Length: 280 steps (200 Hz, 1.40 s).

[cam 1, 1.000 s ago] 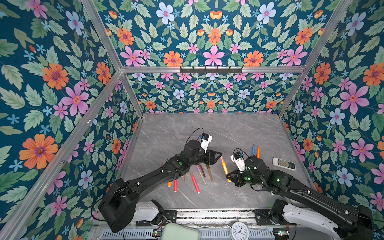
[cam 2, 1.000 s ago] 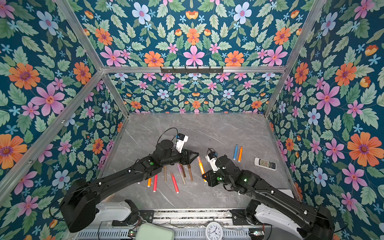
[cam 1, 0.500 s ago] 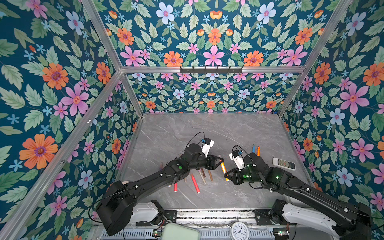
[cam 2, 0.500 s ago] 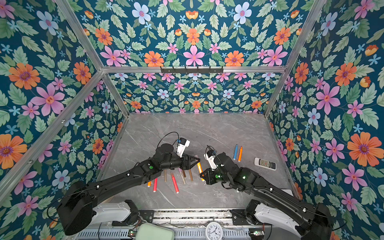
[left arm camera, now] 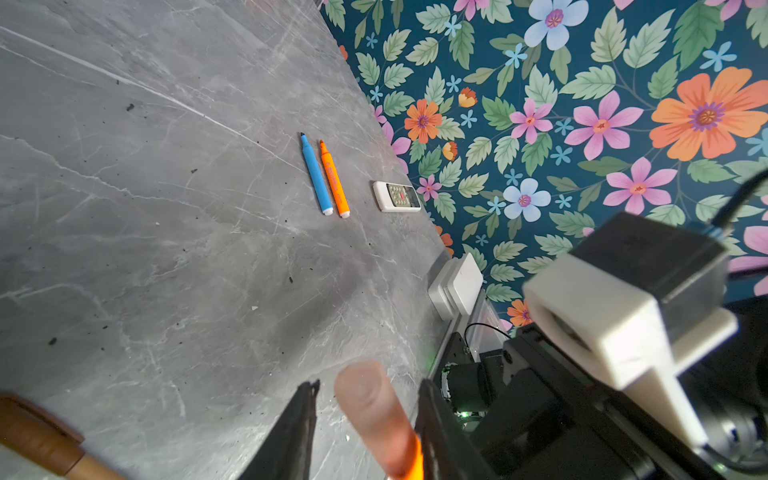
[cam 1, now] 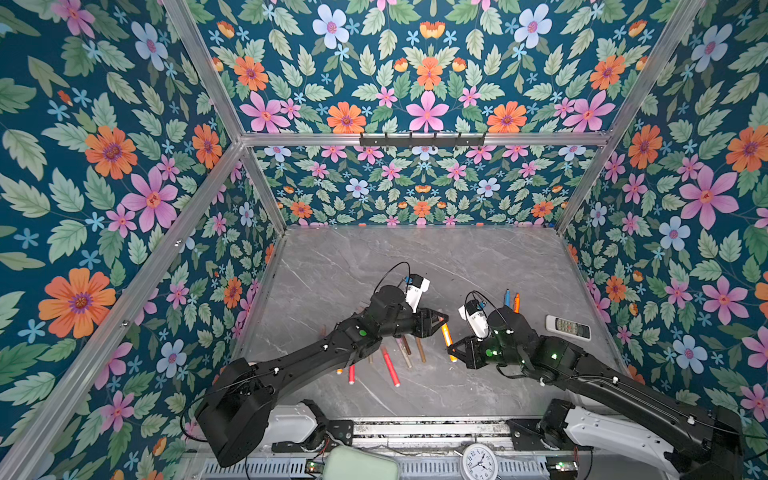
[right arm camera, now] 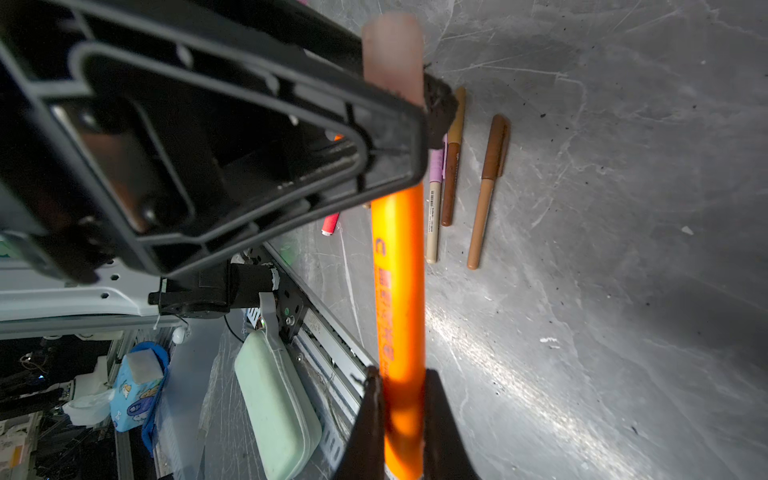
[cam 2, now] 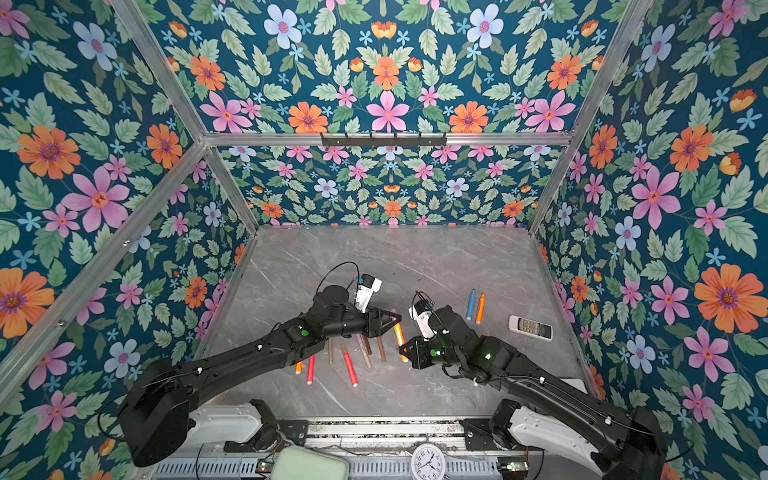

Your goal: Open the pen caps

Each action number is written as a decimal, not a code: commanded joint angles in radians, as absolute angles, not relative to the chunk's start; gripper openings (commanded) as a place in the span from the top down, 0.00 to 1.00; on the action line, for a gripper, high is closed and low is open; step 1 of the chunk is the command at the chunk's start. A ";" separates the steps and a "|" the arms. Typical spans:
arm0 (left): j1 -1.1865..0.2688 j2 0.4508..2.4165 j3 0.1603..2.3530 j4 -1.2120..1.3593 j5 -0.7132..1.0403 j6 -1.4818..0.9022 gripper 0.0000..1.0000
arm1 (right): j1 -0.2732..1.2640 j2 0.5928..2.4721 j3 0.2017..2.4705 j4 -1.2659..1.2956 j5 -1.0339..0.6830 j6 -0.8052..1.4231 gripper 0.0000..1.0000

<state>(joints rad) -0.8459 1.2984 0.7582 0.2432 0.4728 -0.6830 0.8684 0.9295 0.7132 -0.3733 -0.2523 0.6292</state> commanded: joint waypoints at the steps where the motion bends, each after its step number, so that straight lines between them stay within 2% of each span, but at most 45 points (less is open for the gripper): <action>1: -0.845 1.301 0.761 0.306 0.505 -0.715 0.56 | 0.869 0.932 0.710 -0.358 -0.236 0.631 1.00; 24: -0.845 1.295 0.761 0.311 0.499 -0.719 0.58 | 0.869 0.938 0.704 -0.352 -0.241 0.631 1.00; 36: -0.845 1.295 0.766 0.315 0.507 -0.718 0.72 | 0.869 0.935 0.703 -0.353 -0.240 0.631 1.00; 55: -0.846 1.299 0.770 0.328 0.527 -0.725 0.88 | 0.870 0.923 0.704 -0.364 -0.229 0.630 1.00; 77: -0.845 1.308 0.785 0.331 0.549 -0.729 0.97 | 0.870 0.904 0.710 -0.384 -0.211 0.627 1.00; 101: -0.845 1.319 0.801 0.328 0.554 -0.735 0.96 | 0.869 0.888 0.730 -0.418 -0.196 0.625 1.00; 107: -0.846 1.324 0.808 0.321 0.557 -0.735 0.90 | 0.869 0.888 0.739 -0.428 -0.196 0.626 1.00; 121: -0.846 1.331 0.826 0.297 0.558 -0.735 0.64 | 0.870 0.894 0.755 -0.444 -0.200 0.627 1.00; 137: -0.845 1.336 0.840 0.283 0.560 -0.742 0.61 | 0.869 0.910 0.766 -0.448 -0.217 0.638 1.00; 155: -0.846 1.347 0.852 0.284 0.572 -0.751 0.68 | 0.870 0.927 0.773 -0.451 -0.233 0.647 1.00; 168: -0.844 1.355 0.863 0.284 0.586 -0.749 0.89 | 0.869 0.933 0.779 -0.460 -0.232 0.652 1.00; 177: -0.844 1.356 0.874 0.275 0.585 -0.745 1.00 | 0.869 0.934 0.783 -0.471 -0.229 0.655 1.00; 244: -0.813 1.368 0.965 0.171 0.585 -0.706 1.00 | 0.868 0.930 0.840 -0.569 -0.178 0.664 1.00; 263: -0.734 1.366 0.963 0.183 0.609 -0.736 1.00 | 0.869 0.959 0.845 -0.569 -0.201 0.679 1.00; 280: -0.603 1.375 0.941 0.300 0.692 -0.843 1.00 | 0.871 0.993 0.825 -0.524 -0.257 0.703 1.00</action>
